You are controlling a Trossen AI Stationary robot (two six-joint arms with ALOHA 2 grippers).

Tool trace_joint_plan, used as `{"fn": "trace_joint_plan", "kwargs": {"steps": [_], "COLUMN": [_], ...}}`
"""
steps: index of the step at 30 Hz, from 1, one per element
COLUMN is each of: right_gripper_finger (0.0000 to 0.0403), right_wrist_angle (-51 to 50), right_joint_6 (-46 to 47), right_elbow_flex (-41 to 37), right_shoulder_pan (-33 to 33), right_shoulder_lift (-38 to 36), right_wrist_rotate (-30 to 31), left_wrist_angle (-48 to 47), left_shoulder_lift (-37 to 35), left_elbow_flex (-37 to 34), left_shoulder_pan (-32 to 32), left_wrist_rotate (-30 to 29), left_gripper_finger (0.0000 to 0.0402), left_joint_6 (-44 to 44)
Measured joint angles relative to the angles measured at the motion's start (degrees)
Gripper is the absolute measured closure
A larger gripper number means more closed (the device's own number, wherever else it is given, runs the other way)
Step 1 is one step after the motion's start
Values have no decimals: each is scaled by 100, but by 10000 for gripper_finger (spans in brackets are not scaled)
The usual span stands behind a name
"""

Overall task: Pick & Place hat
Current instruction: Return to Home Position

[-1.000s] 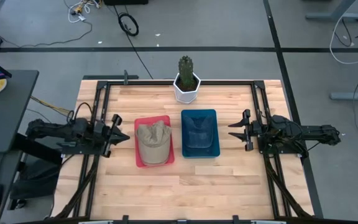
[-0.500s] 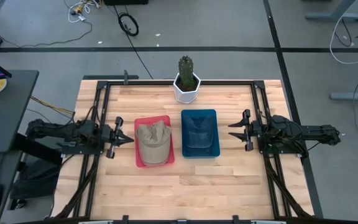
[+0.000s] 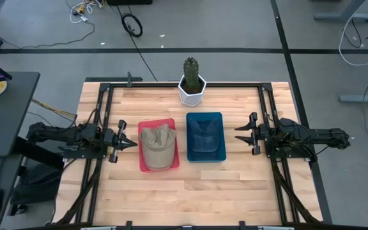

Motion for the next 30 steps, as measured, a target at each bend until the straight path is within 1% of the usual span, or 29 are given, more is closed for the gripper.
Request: {"fn": "trace_joint_plan", "kwargs": {"steps": [30], "right_gripper_finger": [250], "right_wrist_angle": [1], "right_joint_6": [1], "right_elbow_flex": [0], "right_shoulder_pan": [-1], "right_shoulder_lift": [0], "right_wrist_rotate": [0], "left_wrist_angle": [96], "left_shoulder_lift": [0], "left_elbow_flex": [-2], "left_shoulder_pan": [0], "left_wrist_rotate": [-15], "left_gripper_finger": [399], "left_joint_6": [0]}}
